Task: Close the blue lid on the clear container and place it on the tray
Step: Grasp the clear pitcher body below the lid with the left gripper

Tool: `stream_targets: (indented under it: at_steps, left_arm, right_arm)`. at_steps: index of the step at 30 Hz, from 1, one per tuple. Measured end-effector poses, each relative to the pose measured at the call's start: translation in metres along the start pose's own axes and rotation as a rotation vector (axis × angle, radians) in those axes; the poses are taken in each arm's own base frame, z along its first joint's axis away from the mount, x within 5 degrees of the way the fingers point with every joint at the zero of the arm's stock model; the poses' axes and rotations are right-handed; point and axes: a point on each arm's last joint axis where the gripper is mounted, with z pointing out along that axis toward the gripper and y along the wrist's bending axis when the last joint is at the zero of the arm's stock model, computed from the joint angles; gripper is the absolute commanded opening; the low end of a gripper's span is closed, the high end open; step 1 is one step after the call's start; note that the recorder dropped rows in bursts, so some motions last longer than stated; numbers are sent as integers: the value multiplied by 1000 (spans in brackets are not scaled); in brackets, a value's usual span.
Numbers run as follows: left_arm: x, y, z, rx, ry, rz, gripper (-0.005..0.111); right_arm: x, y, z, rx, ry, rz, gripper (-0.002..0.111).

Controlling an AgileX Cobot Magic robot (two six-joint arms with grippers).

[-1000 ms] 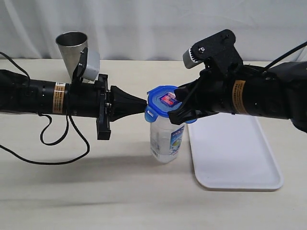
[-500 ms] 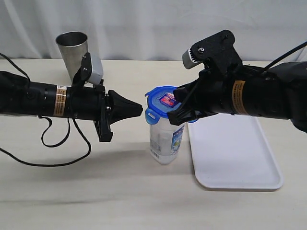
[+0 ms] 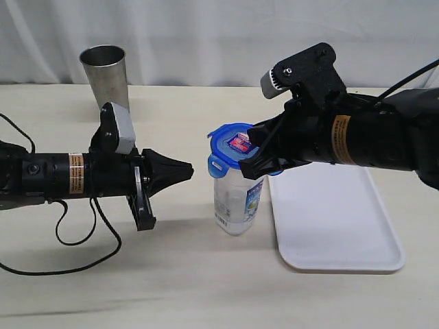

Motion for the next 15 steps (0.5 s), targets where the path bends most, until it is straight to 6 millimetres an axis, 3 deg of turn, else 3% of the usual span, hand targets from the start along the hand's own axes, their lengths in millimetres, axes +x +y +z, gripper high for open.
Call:
stream_targets:
  at_steps: [4, 7, 12, 15]
  left_arm:
    - [9, -3, 4, 41, -15, -23, 10]
    - [11, -2, 5, 25, -20, -29, 33]
    - [11, 0, 5, 2, -28, -14, 88]
    - [12, 0, 5, 7, -27, -8, 93]
  right_arm:
    - [0, 0, 0, 0, 0, 0, 6]
    - [0, 0, 0, 0, 0, 0, 6]
    - [0, 0, 0, 0, 0, 0, 6]
    - [0, 0, 0, 0, 0, 0, 6]
